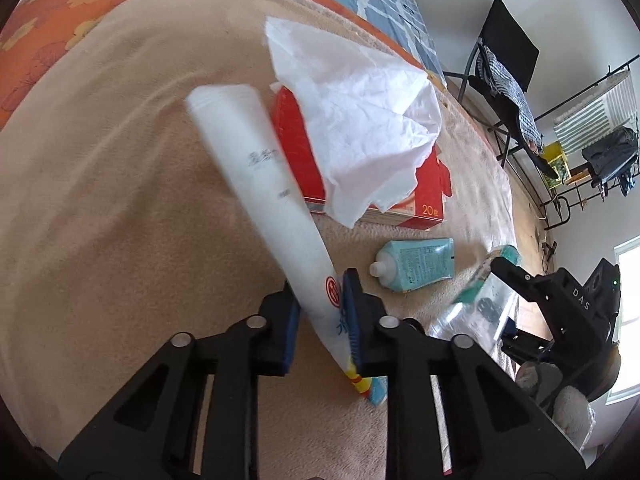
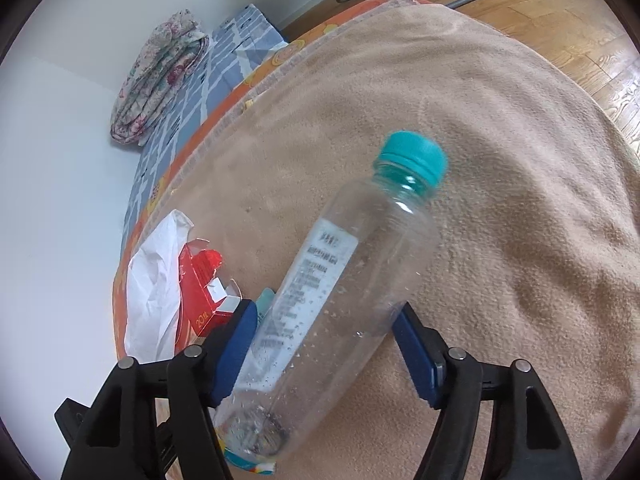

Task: Collect trash
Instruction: 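Grasp the toothpaste tube with the left tool while the right tool grasps the clear bottle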

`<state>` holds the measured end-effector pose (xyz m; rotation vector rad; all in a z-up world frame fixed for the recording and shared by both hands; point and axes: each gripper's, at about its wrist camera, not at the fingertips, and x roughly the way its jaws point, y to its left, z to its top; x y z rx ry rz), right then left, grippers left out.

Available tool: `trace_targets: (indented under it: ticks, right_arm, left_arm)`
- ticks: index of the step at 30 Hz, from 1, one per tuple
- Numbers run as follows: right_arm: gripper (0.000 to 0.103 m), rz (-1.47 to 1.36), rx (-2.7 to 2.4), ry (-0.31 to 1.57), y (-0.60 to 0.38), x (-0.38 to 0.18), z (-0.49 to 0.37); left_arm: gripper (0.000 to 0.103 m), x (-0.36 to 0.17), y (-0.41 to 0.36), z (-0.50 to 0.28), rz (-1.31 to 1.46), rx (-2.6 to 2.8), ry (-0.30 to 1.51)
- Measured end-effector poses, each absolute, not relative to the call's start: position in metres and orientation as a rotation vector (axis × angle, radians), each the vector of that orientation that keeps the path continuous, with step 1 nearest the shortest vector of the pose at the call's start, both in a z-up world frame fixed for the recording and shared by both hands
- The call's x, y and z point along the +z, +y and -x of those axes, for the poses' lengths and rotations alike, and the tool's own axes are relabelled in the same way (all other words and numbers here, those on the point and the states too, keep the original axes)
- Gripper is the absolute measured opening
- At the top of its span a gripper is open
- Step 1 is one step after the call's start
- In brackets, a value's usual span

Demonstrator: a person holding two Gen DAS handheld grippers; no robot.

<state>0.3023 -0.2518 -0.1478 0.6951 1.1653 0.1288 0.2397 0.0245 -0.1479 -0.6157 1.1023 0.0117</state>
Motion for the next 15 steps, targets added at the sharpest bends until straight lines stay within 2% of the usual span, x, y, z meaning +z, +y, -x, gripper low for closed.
trace_targets:
  ticks: [5, 15]
  right_arm:
    - [0.067, -0.658, 0.168, 1.136, -0.252, -0.134, -0.295]
    - [0.062, -0.493, 0.299, 1.13, -0.234, -0.11, -0.264]
  left_arm:
    - [0.013, -0.138, 0.029, -0.23, 0.593, 0.012, 1.084]
    - [0.011, -0.117, 0.036, -0.204, 0.523, 0.01, 1.05]
